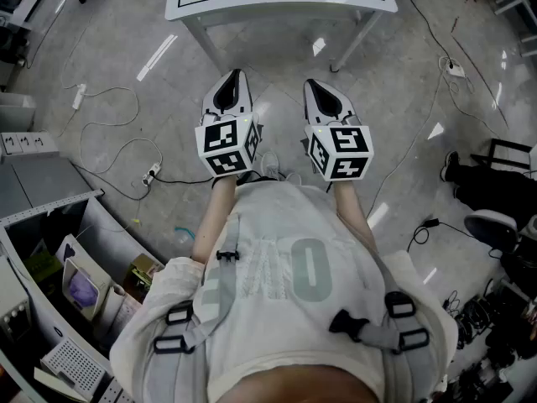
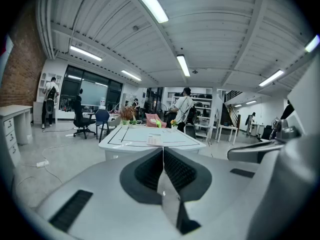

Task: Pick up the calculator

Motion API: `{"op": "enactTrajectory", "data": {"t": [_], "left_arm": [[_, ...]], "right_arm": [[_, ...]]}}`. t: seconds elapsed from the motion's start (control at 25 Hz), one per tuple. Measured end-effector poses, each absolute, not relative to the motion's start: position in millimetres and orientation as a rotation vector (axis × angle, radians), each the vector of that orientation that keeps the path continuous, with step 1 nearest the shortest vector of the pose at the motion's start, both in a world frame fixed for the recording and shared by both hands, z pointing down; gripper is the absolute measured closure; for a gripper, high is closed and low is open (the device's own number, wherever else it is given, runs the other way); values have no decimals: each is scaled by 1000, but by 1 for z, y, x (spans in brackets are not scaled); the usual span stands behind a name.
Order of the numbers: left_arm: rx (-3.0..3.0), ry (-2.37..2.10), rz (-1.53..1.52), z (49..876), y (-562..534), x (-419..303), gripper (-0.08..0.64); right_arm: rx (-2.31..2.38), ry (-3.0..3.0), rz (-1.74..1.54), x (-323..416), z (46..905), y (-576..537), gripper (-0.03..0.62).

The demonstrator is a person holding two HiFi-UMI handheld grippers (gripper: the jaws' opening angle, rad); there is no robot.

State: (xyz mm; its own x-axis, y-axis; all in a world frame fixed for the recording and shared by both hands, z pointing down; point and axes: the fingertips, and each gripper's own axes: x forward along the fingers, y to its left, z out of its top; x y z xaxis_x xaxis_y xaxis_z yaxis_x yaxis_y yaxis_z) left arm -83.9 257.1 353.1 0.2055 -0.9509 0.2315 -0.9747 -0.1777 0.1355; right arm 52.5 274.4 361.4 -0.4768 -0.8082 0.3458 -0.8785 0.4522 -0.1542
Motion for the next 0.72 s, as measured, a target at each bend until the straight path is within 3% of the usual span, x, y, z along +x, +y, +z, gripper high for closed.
{"op": "enactTrajectory", "data": {"t": [0.72], "left_arm": [[2228, -1841, 159, 357, 250, -89, 537]], "right_arm": [[1503, -2491, 611, 62, 370, 271, 588]]}}
